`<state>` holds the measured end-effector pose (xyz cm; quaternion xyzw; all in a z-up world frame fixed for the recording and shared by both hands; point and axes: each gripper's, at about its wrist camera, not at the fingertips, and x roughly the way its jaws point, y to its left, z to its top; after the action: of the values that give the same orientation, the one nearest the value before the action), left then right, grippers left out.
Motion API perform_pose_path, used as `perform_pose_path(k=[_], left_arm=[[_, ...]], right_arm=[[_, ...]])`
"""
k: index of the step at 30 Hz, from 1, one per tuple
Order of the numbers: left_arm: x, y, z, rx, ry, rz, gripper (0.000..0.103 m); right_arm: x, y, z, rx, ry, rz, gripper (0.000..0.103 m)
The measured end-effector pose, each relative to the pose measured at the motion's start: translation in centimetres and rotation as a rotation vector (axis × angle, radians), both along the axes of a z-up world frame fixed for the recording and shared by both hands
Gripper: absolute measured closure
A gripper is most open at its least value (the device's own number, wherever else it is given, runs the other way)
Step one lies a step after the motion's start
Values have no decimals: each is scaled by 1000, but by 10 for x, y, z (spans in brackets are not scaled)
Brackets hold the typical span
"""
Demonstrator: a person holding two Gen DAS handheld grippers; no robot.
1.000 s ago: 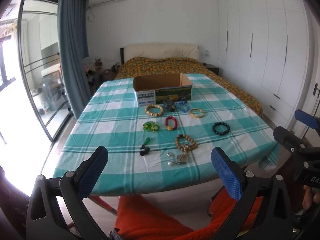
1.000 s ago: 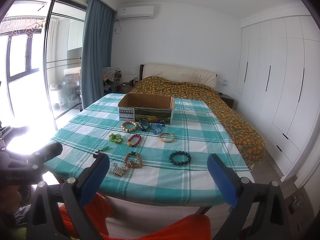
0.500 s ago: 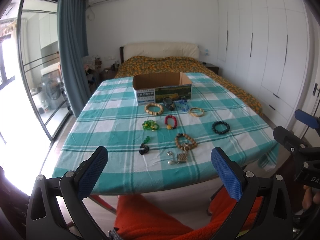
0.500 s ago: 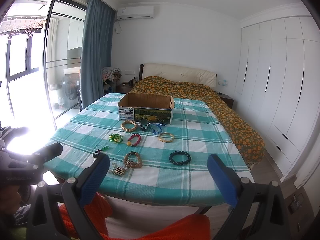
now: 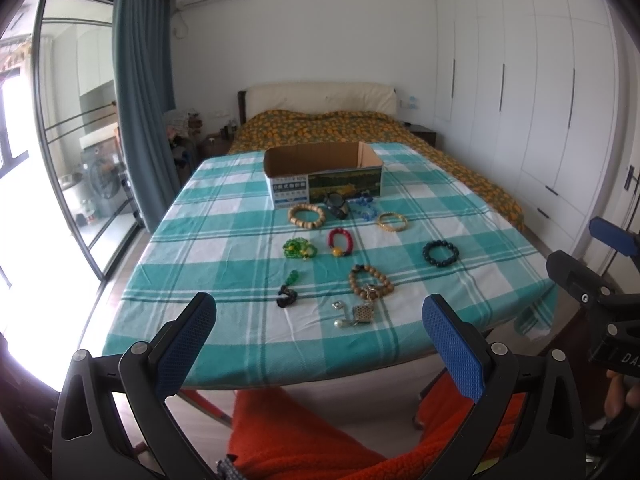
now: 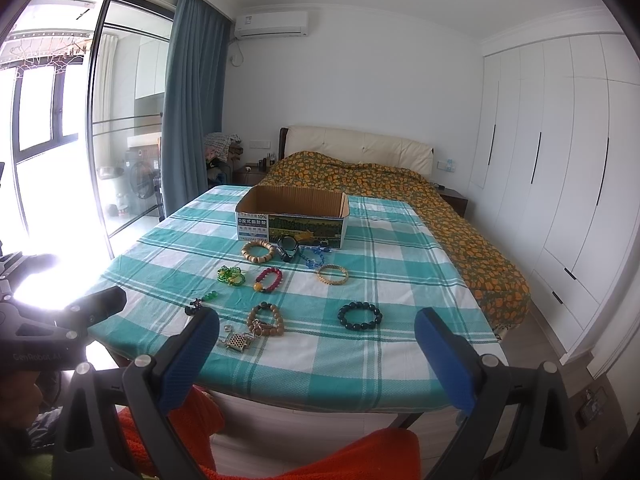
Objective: Organize jewelry
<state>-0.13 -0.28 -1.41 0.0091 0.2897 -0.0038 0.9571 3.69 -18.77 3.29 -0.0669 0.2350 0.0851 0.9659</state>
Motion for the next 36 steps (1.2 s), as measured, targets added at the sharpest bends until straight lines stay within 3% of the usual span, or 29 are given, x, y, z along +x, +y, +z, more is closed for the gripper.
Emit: perform_pose_path(k=[36], left_arm=[[10, 2, 2, -8, 28, -4, 0]], right_arm=[[1, -2, -1, -3, 16, -4, 3]])
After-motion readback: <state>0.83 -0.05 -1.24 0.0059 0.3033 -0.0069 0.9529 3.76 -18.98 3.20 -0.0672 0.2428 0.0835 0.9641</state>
